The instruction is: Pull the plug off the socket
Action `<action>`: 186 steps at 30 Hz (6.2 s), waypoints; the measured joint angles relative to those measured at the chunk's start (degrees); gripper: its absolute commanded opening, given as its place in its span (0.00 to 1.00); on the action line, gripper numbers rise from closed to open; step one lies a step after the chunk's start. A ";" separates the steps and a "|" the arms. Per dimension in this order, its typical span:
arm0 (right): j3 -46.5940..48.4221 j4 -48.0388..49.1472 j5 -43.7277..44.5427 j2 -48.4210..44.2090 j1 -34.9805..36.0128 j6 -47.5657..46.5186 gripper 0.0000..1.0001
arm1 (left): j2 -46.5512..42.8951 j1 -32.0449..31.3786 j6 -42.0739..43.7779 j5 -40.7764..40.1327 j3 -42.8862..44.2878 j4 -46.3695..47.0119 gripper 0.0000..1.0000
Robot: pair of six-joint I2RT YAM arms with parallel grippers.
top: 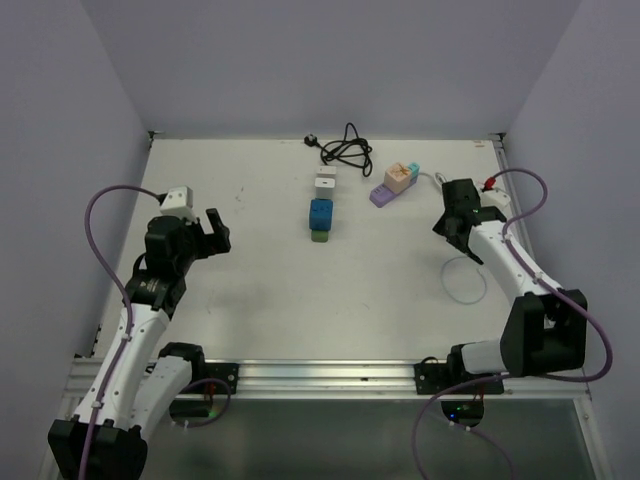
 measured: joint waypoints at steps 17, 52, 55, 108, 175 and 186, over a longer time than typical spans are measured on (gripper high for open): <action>4.52 7.82 2.47 6.86 -9.97 4.39 0.91 | -0.52 0.00 0.00 0.09 0.00 2.16 1.00; 3.19 18.73 -9.38 16.74 -9.62 -4.26 0.17 | 0.04 0.00 0.00 0.09 0.00 2.16 1.00; 0.46 16.72 -9.42 13.25 -9.44 -4.26 0.13 | 0.09 0.00 0.00 0.09 0.00 2.16 1.00; 15.89 10.40 -15.17 16.35 61.86 -13.64 0.81 | -1.66 0.00 -0.02 0.00 -0.02 2.14 1.00; -2.56 26.53 -27.82 11.43 36.92 -16.83 0.67 | 13.38 -38.95 -28.06 4.52 -9.25 10.60 0.80; 0.20 21.24 -22.53 5.86 36.68 -16.44 0.65 | 15.52 -40.35 -28.09 -0.61 -6.78 12.24 0.79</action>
